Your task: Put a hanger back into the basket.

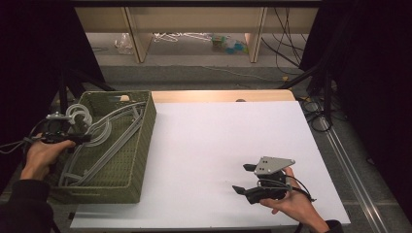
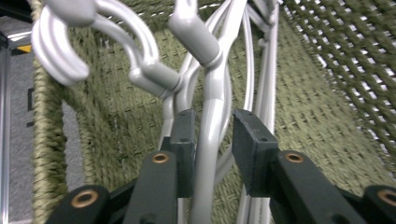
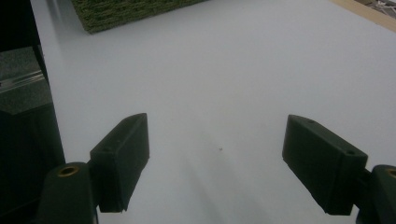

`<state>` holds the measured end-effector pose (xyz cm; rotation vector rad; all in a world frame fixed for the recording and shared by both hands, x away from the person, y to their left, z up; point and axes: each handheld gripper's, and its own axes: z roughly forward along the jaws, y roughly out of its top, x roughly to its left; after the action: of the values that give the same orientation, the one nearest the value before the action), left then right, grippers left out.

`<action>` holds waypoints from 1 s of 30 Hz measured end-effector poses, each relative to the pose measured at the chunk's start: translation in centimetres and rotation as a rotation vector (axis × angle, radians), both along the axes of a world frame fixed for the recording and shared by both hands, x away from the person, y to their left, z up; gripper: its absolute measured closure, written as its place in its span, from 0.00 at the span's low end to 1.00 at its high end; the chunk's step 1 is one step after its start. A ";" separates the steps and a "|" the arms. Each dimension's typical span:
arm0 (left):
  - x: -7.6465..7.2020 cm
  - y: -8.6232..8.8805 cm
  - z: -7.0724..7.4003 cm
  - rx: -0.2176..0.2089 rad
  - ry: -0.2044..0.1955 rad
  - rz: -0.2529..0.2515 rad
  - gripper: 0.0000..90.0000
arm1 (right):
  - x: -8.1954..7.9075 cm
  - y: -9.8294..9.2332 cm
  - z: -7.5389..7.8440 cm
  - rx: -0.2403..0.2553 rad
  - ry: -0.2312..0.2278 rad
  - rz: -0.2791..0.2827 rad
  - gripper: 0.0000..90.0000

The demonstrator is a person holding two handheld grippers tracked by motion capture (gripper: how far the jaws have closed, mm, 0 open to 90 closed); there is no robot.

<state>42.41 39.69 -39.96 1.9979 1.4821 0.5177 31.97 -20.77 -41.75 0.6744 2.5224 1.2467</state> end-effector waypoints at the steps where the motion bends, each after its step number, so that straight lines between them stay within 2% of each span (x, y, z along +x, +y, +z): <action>1: 0.0 0.1 0.0 0.010 0.005 0.000 0.75 | 0.0 0.0 0.0 0.003 0.001 0.000 0.27; 5: -0.2 0.2 -0.1 0.021 -0.005 0.028 0.68 | 0.1 -0.1 0.0 0.002 0.000 -0.002 0.27; 9: -0.7 0.3 0.1 0.003 -0.009 0.044 0.58 | 0.1 -0.1 0.0 0.002 0.001 -0.005 0.27; 12: -1.1 0.3 0.6 -0.039 -0.022 0.074 0.51 | 0.1 -0.1 0.0 0.005 0.005 -0.009 0.26; 16: -2.4 -0.6 1.5 -0.085 -0.109 0.082 0.40 | 0.1 -0.2 -0.1 0.005 -0.001 -0.016 0.26; 18: -3.3 -1.5 1.9 -0.140 -0.159 0.081 0.37 | 0.2 -0.1 -0.1 0.006 -0.001 -0.015 0.26; 19: -3.6 -1.8 2.1 -0.157 -0.172 0.079 0.35 | 0.2 -0.1 -0.2 0.004 0.001 -0.016 0.26; 24: -5.5 -4.6 3.2 -0.192 -0.253 0.013 0.30 | 0.2 -0.1 -0.2 0.007 0.000 -0.017 0.26; 30: -6.8 -8.0 3.7 -0.215 -0.290 -0.083 0.27 | 0.2 -0.2 -0.2 0.013 0.004 -0.022 0.26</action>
<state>35.63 31.65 -36.26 1.7272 1.2185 0.5611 32.16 -20.92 -41.99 0.7062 2.5050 1.2569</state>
